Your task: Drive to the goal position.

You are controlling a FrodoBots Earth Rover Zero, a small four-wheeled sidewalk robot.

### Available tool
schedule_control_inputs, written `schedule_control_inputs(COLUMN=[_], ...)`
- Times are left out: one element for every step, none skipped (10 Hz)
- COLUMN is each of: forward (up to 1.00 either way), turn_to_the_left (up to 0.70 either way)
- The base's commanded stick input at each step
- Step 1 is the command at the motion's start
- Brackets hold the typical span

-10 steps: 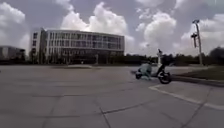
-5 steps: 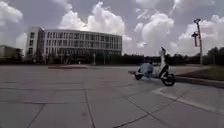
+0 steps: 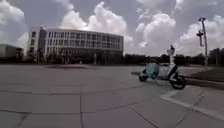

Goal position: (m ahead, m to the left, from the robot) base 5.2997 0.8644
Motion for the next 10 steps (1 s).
schedule_control_inputs(forward=[0.70,0.70,0.70,0.70,0.70,0.70,0.70,0.70,0.70,0.70], turn_to_the_left=[0.05,0.05,0.05,0.05,0.05,0.05,0.05,0.05,0.05,0.05])
